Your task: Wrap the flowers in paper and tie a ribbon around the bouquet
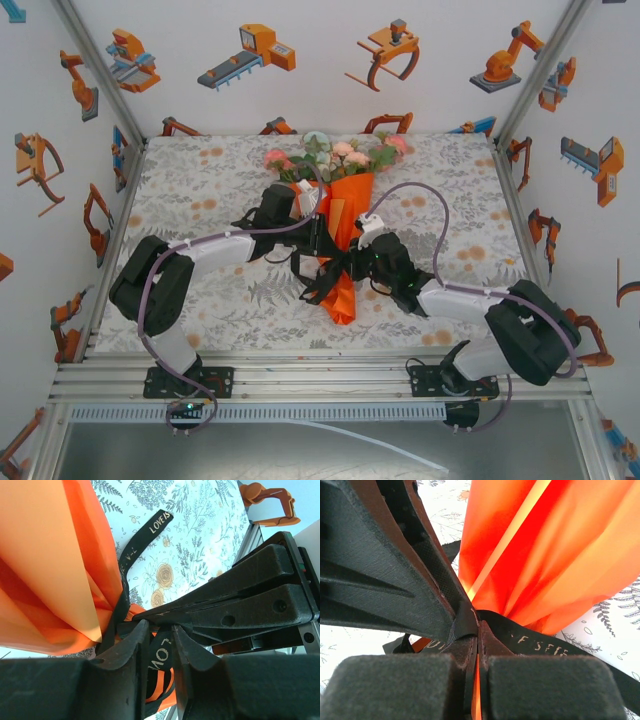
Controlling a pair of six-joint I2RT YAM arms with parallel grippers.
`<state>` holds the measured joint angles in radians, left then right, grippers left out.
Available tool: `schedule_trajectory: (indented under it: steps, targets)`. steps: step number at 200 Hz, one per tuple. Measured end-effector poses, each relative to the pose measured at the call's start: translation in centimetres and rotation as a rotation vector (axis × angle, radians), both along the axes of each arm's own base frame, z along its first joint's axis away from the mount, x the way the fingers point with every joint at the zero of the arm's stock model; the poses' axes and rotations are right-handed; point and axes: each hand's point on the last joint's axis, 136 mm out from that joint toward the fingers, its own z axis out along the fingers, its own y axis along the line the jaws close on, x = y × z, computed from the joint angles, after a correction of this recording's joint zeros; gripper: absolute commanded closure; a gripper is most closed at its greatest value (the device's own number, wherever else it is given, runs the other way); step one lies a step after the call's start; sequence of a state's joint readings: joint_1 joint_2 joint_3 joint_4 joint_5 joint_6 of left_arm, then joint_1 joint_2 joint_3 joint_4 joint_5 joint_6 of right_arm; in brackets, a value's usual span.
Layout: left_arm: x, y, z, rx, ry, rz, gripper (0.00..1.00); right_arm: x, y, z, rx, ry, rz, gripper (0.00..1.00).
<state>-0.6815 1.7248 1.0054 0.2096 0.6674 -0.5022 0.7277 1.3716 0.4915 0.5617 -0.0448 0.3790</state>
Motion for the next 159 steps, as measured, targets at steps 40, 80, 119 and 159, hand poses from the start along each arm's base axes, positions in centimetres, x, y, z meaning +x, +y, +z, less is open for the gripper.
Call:
schedule_trajectory:
  steps: [40, 80, 119, 159]
  targets:
    - [0.0, 0.1, -0.1, 0.004, 0.002, 0.002, 0.69, 0.0, 0.0, 0.1, 0.013, 0.000, -0.004, 1.00]
    - [0.3, 0.5, -0.8, 0.039, 0.011, 0.028, 0.63, 0.0, 0.0, 0.1, 0.022, -0.003, -0.002, 1.00]
    - [0.3, 0.5, -1.0, 0.040, 0.017, 0.031, 0.63, 0.0, 0.0, 0.2, 0.023, -0.004, -0.003, 1.00]
    - [0.8, 1.0, -1.4, 0.033, 0.029, 0.060, 0.64, 0.0, 0.0, 0.2, 0.025, -0.004, -0.002, 1.00]
